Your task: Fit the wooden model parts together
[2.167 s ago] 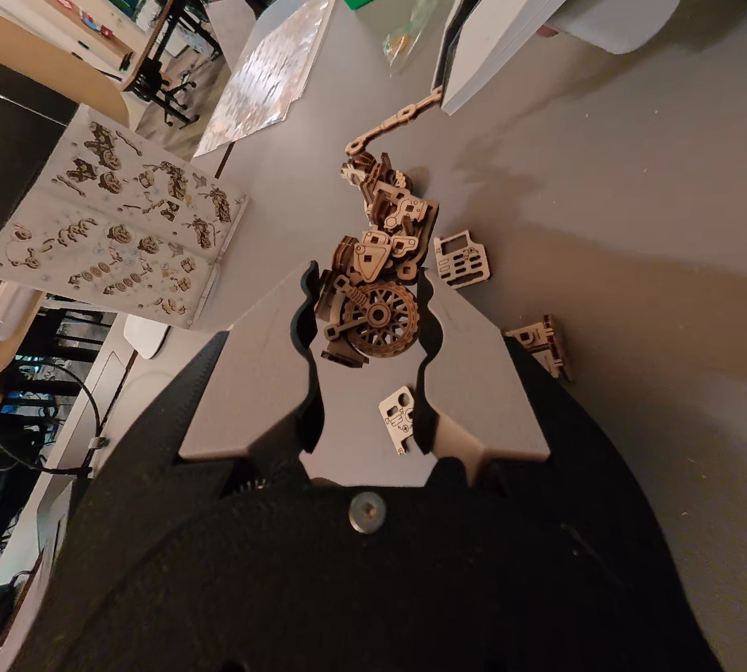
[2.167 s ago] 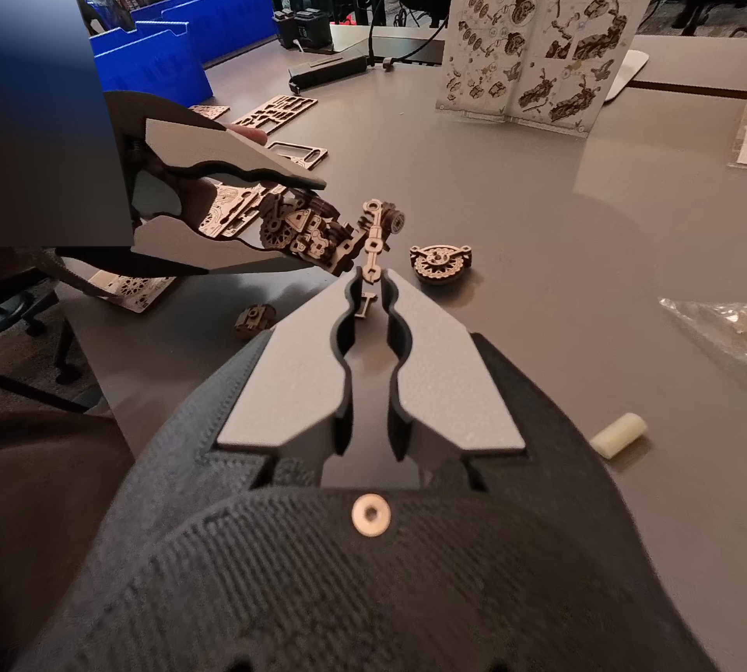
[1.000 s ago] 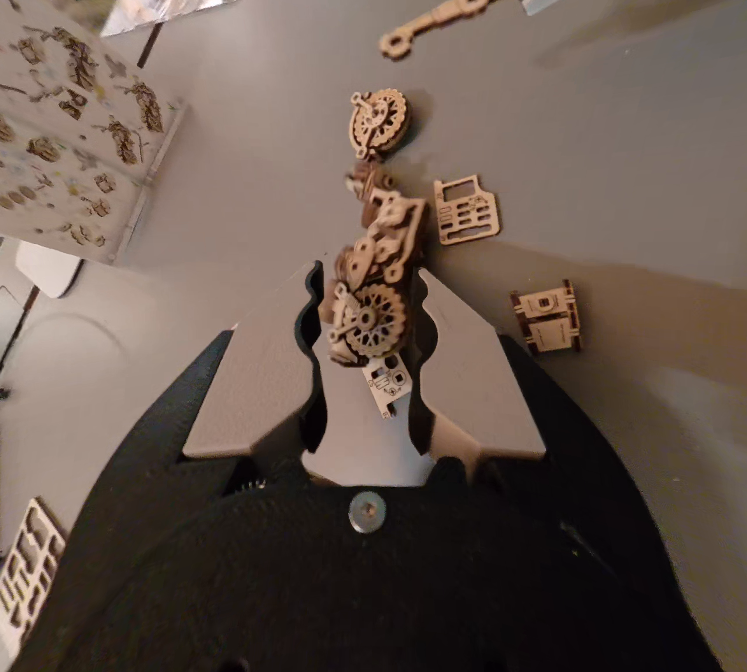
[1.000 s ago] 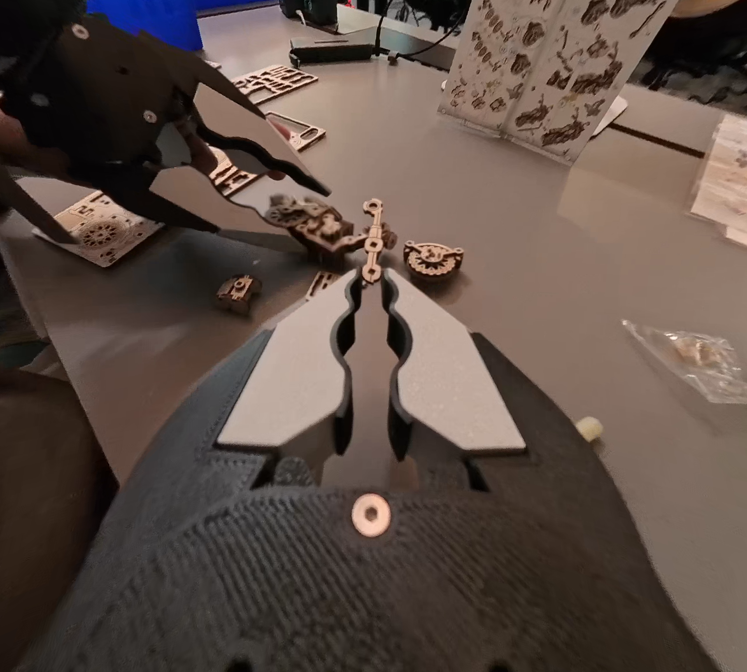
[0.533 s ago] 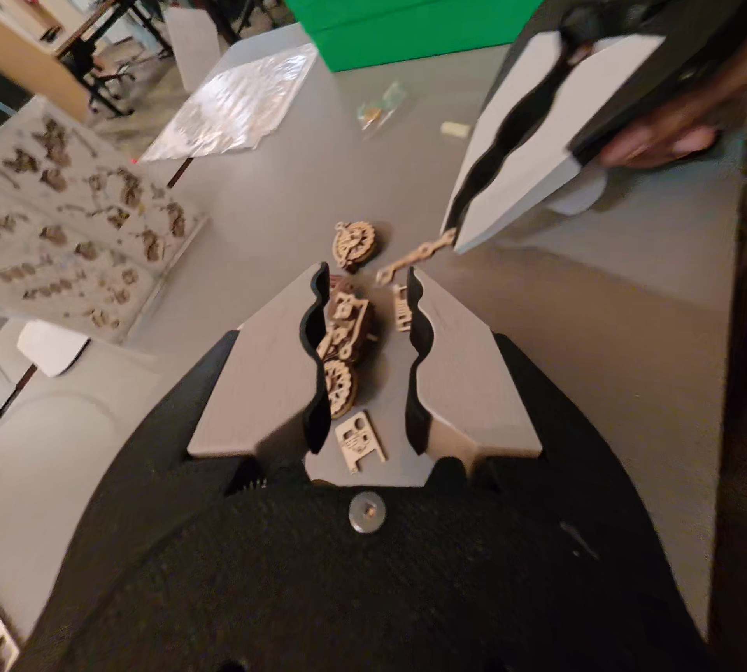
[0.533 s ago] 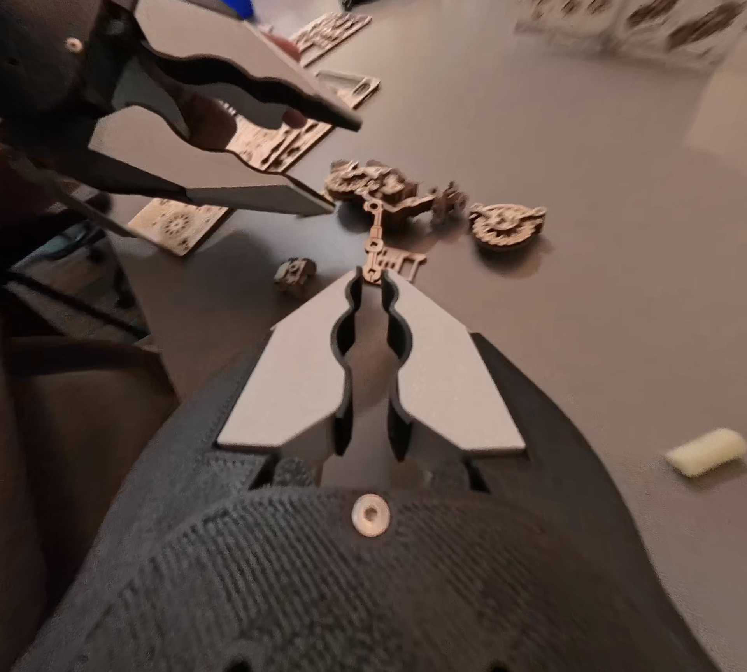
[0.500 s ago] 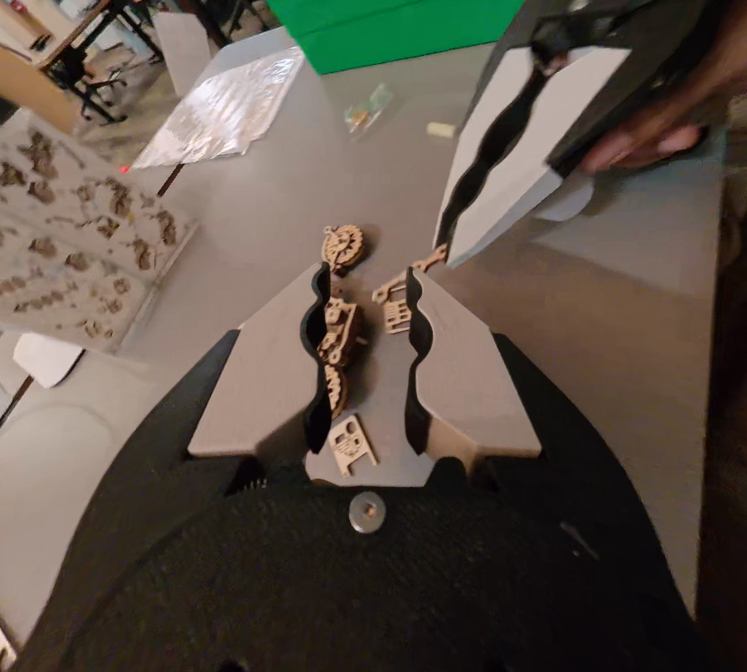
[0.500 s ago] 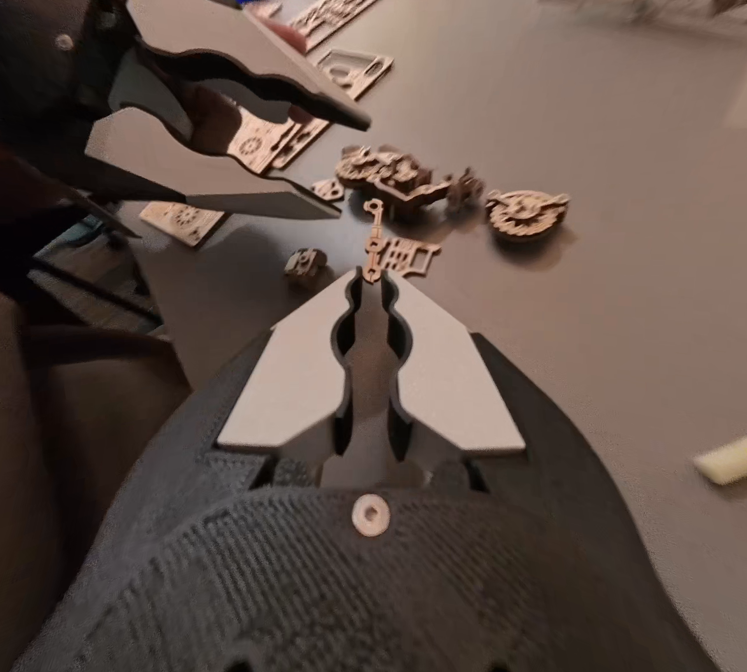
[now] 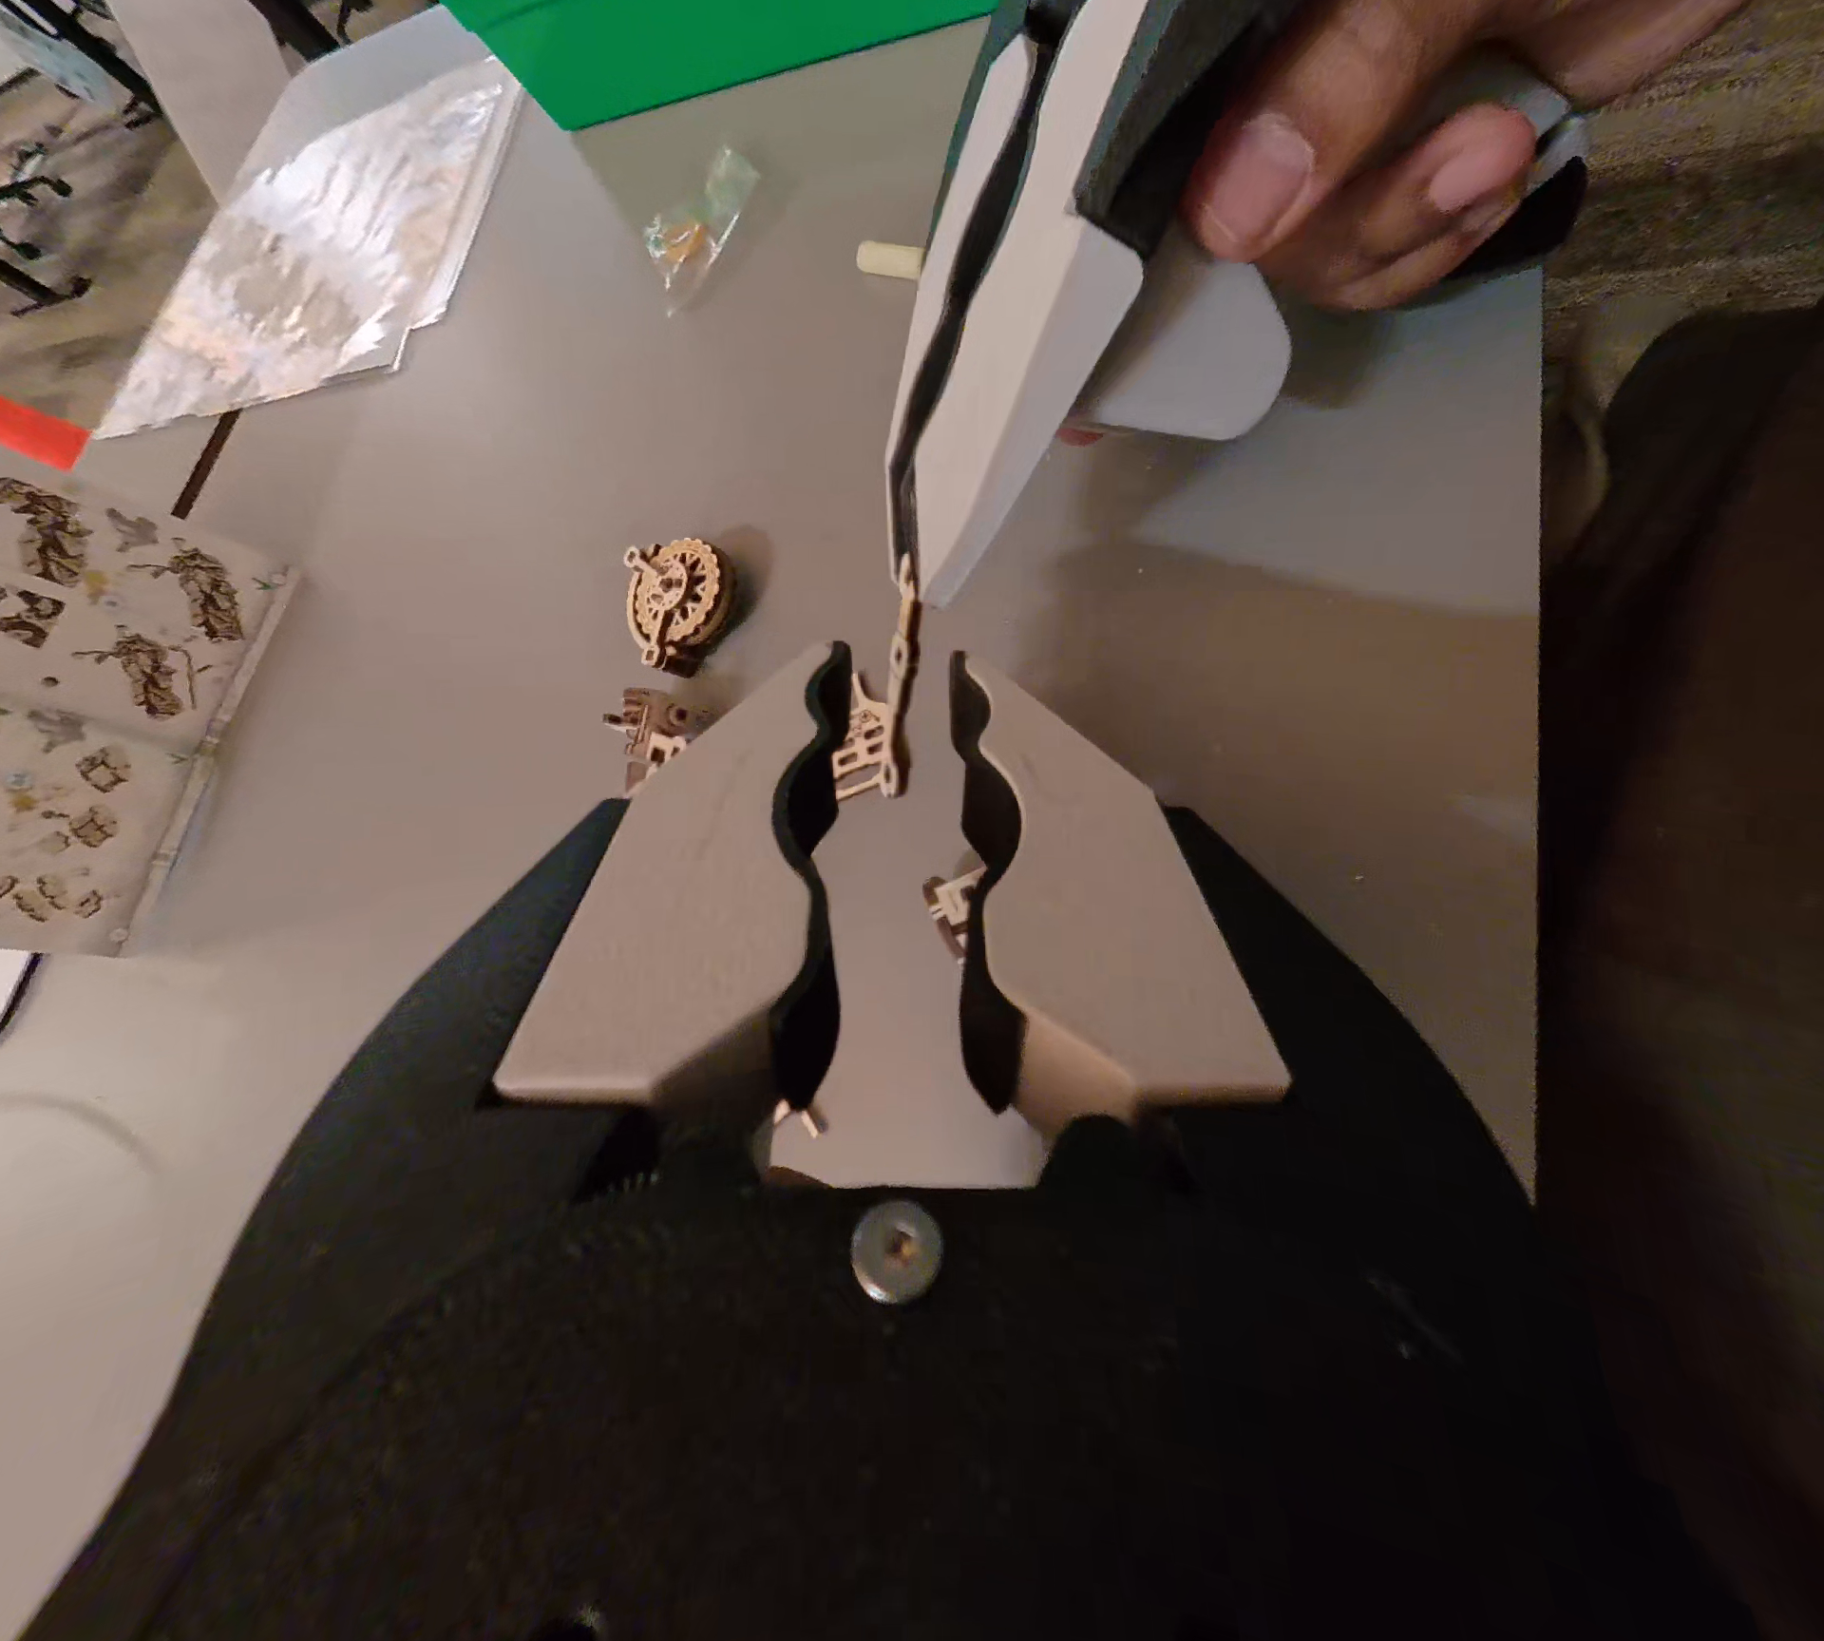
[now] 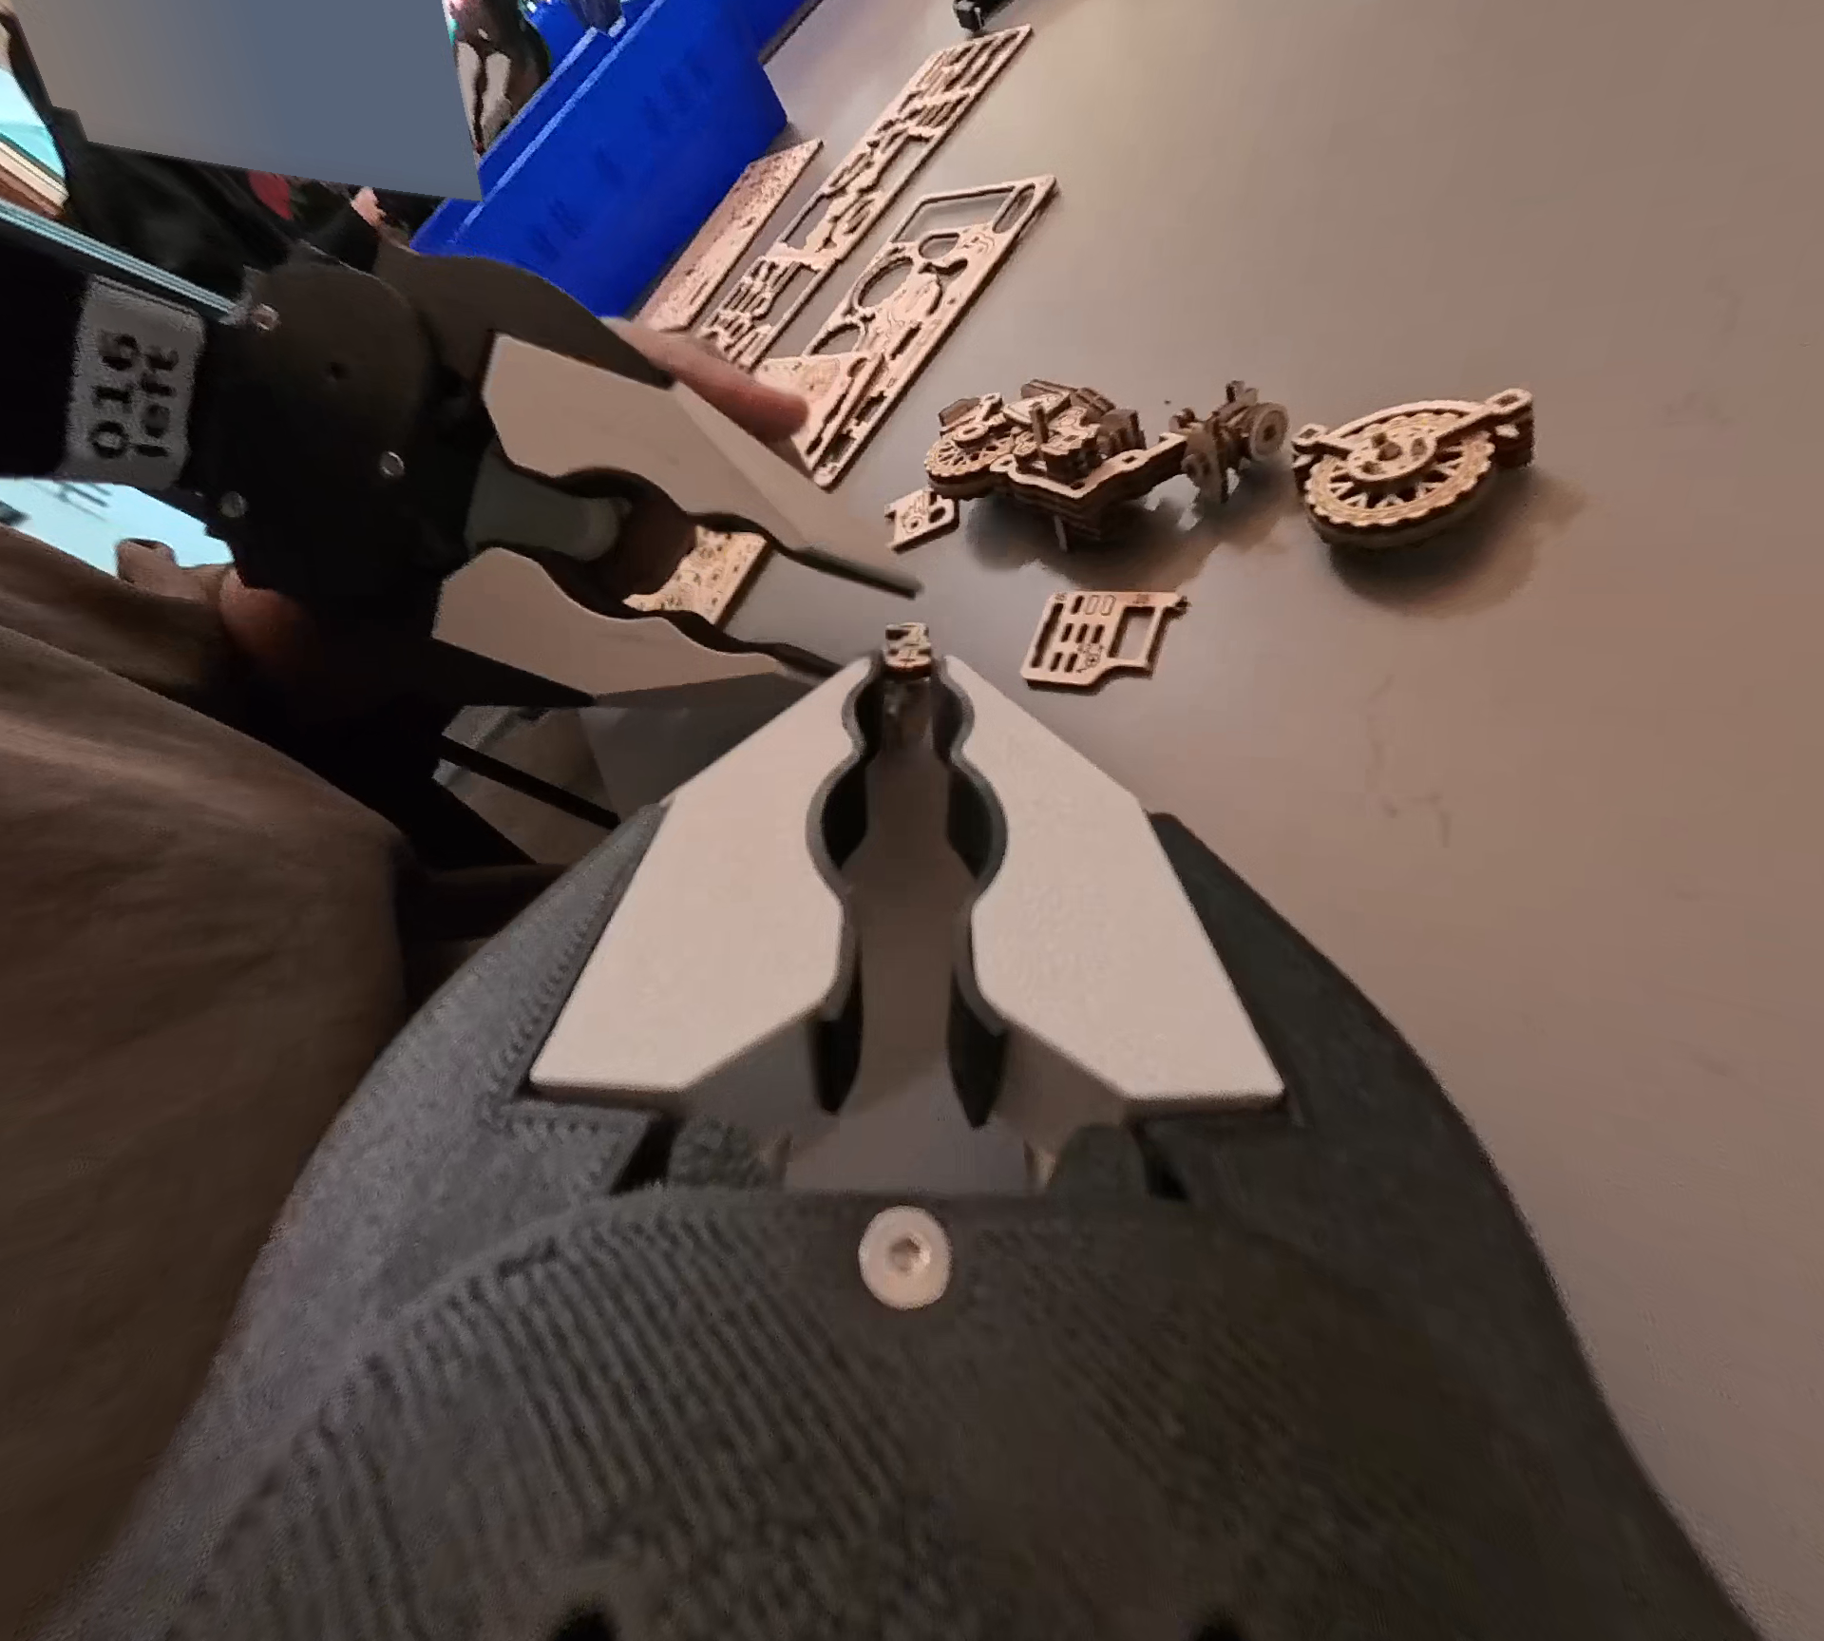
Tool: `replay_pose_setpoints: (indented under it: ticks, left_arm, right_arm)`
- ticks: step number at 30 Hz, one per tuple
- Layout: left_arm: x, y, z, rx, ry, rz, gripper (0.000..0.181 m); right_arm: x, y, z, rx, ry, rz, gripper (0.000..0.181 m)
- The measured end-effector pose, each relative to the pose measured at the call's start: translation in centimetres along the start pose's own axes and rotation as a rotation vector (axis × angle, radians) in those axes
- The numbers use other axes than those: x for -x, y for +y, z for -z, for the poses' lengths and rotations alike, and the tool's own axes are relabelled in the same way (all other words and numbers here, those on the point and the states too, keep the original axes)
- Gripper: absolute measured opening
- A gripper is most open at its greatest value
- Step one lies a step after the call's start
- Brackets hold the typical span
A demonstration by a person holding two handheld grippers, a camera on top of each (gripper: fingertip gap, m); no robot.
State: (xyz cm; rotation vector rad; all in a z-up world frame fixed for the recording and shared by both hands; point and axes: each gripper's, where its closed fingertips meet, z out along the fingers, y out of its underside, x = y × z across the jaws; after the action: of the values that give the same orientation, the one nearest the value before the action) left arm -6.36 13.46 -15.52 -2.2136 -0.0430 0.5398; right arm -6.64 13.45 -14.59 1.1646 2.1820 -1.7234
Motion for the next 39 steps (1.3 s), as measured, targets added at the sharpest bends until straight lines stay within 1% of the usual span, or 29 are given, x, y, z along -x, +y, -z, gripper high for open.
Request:
replay_pose_setpoints:
  ticks: [3,5,8,9,11,13,15,17,19,23,26,30,33,36,39]
  left_arm:
    - [0.4,-0.2,-0.1,-0.009,-0.037,0.001,0.004]
    - [0.6,-0.4,0.0,-0.023,-0.039,0.016,0.001]
    - [1.0,-0.9,0.3,-0.076,-0.009,0.127,0.001]
    - [1.2,-1.3,0.5,-0.108,0.012,0.195,0.001]
    - [1.5,-2.5,1.1,-0.209,0.103,0.402,0.001]
    - [1.9,-4.1,2.1,-0.339,0.249,0.652,0.001]
    - [2.5,-5.3,3.2,-0.453,0.377,0.841,0.001]
    - [3.3,-5.9,4.0,-0.538,0.447,0.964,0.000]
    - [3.6,-6.0,4.1,-0.570,0.480,1.044,0.000]
    - [3.0,-6.5,3.8,-0.599,0.532,1.126,0.000]
    - [3.1,-6.5,3.7,-0.616,0.547,1.159,0.001]
    - [3.2,-6.1,3.5,-0.613,0.540,1.173,0.002]
    - [3.0,-6.0,3.2,-0.596,0.531,1.149,0.004]
    - [2.7,-5.6,2.8,-0.564,0.500,1.111,0.014]
    - [2.5,-5.0,2.4,-0.528,0.453,1.049,0.021]
  right_arm:
    - [0.8,-0.4,0.0,-0.023,-0.034,-0.001,0.007]
    - [1.0,-0.7,0.1,-0.042,-0.041,0.020,0.008]
    - [1.6,-1.7,0.7,-0.107,-0.076,0.034,0.019]
    - [1.6,-2.1,1.0,-0.134,-0.084,0.034,0.022]
    - [1.3,-2.7,1.5,-0.172,-0.085,0.019,0.023]
    - [1.1,-2.7,1.6,-0.178,-0.107,-0.027,0.023]
    - [1.6,-2.8,1.5,-0.187,-0.175,-0.103,0.023]
    - [2.6,-3.0,1.4,-0.207,-0.264,-0.186,0.022]
    - [3.3,-3.2,1.2,-0.222,-0.327,-0.244,0.022]
    - [3.9,-3.1,0.6,-0.219,-0.346,-0.261,0.016]
    - [4.3,-3.4,1.0,-0.239,-0.375,-0.257,0.002]
    - [3.9,-3.4,1.1,-0.244,-0.356,-0.243,0.000]
    - [3.6,-3.5,1.3,-0.254,-0.346,-0.242,0.000]
    - [3.0,-3.5,1.6,-0.264,-0.326,-0.246,0.000]
    - [1.9,-3.4,1.8,-0.262,-0.268,-0.230,0.000]
